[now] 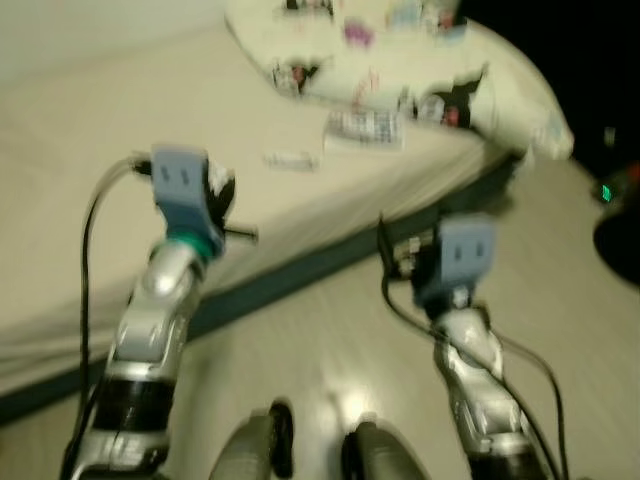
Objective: Clean up the room
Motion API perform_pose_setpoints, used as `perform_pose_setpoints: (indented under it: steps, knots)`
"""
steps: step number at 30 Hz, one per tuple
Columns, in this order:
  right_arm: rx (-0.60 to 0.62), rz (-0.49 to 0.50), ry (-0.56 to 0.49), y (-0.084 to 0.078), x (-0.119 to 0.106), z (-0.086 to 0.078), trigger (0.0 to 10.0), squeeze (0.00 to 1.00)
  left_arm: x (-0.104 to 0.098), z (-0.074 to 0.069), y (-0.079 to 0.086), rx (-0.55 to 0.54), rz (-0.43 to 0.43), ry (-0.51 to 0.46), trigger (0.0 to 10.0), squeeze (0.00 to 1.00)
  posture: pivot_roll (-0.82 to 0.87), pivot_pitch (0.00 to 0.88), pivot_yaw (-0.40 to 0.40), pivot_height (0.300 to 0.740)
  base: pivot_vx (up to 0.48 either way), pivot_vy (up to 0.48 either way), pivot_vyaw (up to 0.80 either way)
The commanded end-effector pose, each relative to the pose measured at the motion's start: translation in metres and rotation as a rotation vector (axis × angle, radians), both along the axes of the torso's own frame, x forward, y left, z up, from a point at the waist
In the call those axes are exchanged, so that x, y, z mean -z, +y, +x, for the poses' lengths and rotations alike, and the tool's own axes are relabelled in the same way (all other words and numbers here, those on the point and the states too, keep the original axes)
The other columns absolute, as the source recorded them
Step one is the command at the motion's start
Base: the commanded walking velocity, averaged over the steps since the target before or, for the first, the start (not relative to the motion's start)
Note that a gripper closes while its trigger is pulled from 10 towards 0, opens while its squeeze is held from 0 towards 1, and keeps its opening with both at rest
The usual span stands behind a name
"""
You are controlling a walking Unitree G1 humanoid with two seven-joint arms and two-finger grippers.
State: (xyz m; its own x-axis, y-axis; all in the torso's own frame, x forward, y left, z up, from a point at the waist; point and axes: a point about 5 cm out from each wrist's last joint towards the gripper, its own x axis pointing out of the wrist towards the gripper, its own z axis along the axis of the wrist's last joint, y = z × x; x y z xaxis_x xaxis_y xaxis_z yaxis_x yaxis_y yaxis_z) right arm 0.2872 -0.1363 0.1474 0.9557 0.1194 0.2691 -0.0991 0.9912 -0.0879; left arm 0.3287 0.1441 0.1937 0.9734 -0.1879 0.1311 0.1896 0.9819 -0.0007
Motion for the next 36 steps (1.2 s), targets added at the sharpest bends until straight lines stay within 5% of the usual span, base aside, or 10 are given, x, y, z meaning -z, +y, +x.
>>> perform_pose_setpoints:
  steps: [1, 36]
  knots:
    - [-0.005, 0.004, 0.021, 0.0012, 0.0053, -0.0017, 10.0, 0.0, 0.0061, -0.0017, 0.0054, -0.014, 0.006, 0.024, 10.0, 0.0, -0.1, 0.118, 0.054, 0.705, -0.281, 0.0, 0.0]
    - [-0.043, 0.026, 0.027, 0.0047, 0.0063, -0.0005, 10.0, 0.0, 0.0095, -0.0015, 0.0116, -0.026, 0.033, 0.055, 10.0, 0.0, -0.1, 0.112, 0.06, 0.705, 0.0, 0.0, 0.79]
